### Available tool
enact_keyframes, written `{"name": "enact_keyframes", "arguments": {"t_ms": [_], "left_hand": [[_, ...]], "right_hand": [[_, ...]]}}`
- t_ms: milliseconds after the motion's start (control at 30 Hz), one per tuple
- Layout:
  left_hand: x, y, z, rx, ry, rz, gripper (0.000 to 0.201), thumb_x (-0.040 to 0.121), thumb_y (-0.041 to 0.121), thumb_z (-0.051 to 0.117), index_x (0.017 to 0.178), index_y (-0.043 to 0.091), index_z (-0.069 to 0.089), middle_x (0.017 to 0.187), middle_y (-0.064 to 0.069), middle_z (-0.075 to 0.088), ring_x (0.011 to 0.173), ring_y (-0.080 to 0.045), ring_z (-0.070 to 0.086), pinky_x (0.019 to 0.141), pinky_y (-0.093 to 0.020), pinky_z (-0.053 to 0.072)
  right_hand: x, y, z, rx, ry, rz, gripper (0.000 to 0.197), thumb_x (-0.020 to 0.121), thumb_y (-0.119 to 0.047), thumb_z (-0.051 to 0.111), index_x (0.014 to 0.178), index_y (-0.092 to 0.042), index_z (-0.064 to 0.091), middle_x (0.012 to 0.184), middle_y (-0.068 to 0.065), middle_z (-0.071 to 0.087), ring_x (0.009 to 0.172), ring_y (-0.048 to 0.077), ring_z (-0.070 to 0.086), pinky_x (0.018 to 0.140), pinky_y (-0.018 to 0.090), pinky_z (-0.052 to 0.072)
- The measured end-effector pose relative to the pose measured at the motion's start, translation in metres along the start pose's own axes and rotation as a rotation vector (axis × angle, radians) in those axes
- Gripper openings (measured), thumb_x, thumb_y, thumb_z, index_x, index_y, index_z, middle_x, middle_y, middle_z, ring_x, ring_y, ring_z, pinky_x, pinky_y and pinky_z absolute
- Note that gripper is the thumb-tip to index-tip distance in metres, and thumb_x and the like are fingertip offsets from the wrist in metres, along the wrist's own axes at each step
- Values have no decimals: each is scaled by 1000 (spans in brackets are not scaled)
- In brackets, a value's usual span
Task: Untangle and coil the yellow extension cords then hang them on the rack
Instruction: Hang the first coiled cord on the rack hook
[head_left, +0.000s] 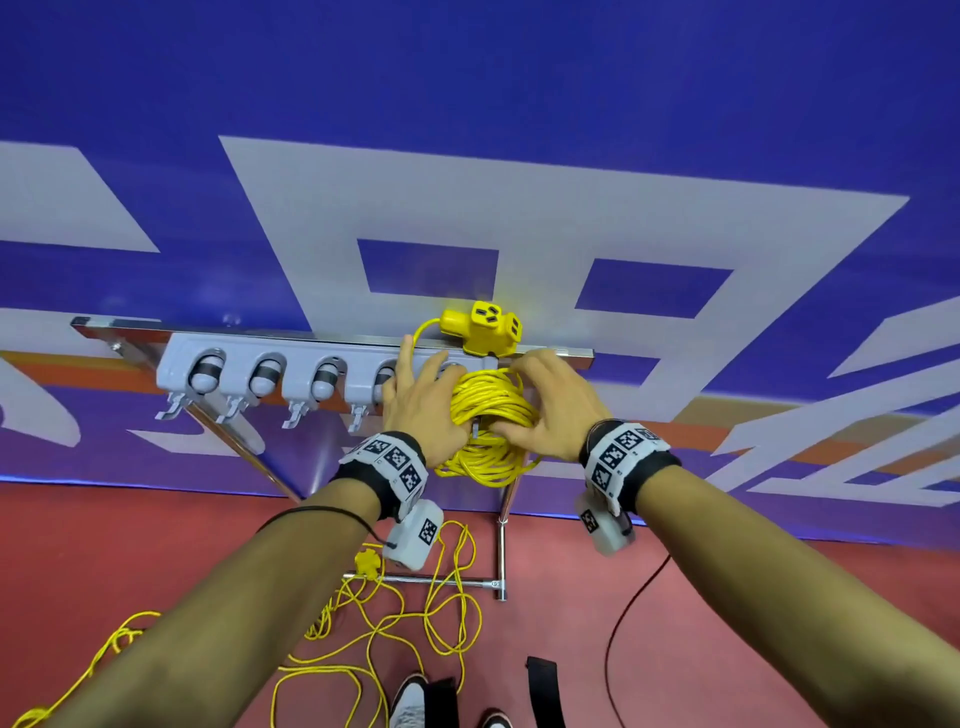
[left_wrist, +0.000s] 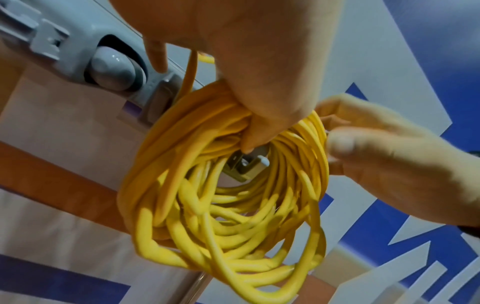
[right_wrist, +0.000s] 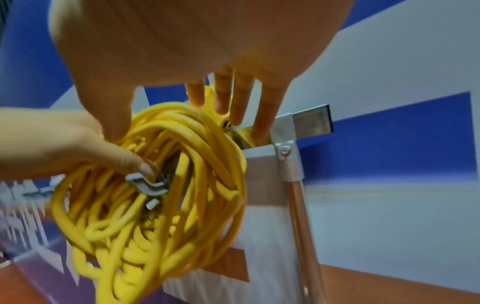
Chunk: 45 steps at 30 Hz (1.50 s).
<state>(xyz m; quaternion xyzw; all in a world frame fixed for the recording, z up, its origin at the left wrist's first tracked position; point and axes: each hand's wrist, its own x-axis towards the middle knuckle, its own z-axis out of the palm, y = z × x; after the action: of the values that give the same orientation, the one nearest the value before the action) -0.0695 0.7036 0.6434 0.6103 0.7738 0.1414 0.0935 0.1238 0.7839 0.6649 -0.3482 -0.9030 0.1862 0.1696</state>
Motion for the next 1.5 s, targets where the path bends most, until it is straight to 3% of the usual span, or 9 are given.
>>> {"name": "enact_keyframes", "arguments": {"t_ms": [167,300,567,700,800,933,1133,1400,1500], "left_hand": [[6,4,7,68,-7,5,70,76,44,71,139,30,44,160,13,28,153,-24,3,105,-55,31],[6,-3,19,107,14,64,74,75,42,73,140,30,38,160,11,26,153,-24,3,108,-56,28],[5,-19,5,56,-131,180,103,63,72,60,151,34,24,165,11,10,152,-19,-9,110,-55,21],[4,-28,-3,-33,-116,219,102,64,83,44,153,33,33,161,9,28,154,-21,0,111,-59,26],[2,-23,-7,-117,-79,177,87,75,69,64,150,34,40,157,7,39,154,-20,5,108,-56,29],[-2,-17,-6,-136,-80,113,79,79,48,78,148,41,41,165,-8,18,152,-28,17,113,-51,23],[4,-23,-6,-47,-139,67,88,71,56,81,147,50,36,166,-12,12,144,-35,35,113,-49,31],[-3,-24,-14,-23,-130,174,86,81,44,76,154,33,32,158,-13,35,154,-25,8,116,-51,30],[1,-26,-17,5,-173,132,89,78,49,77,152,44,30,164,-13,20,150,-30,23,114,-49,34]], "right_hand": [[14,9,7,-79,-233,106,76,73,-41,78,138,-21,45,134,6,54,118,33,56,90,47,51],[14,6,19,-56,-189,189,69,74,-32,81,132,-21,46,121,8,53,108,38,58,86,49,51],[18,0,16,-82,-213,244,51,74,-17,77,116,-20,49,113,10,56,102,39,59,82,44,51],[16,-2,15,-41,-210,291,61,68,-23,86,118,-18,50,118,9,57,106,35,60,85,44,52],[9,-3,17,9,-183,253,73,69,-37,84,129,-20,47,127,7,52,114,31,56,91,45,51],[2,-6,17,96,-88,112,65,76,-61,60,126,-20,53,124,3,53,113,24,55,90,44,51],[11,-15,13,-9,-138,99,50,81,-41,75,122,-22,54,126,1,48,109,30,57,81,46,52],[4,-26,23,-104,-110,138,44,86,-36,69,122,-21,50,128,4,44,109,33,56,74,47,53],[7,-30,25,-125,-112,165,43,85,-33,70,120,-22,48,124,5,43,105,35,56,72,46,52]]}}
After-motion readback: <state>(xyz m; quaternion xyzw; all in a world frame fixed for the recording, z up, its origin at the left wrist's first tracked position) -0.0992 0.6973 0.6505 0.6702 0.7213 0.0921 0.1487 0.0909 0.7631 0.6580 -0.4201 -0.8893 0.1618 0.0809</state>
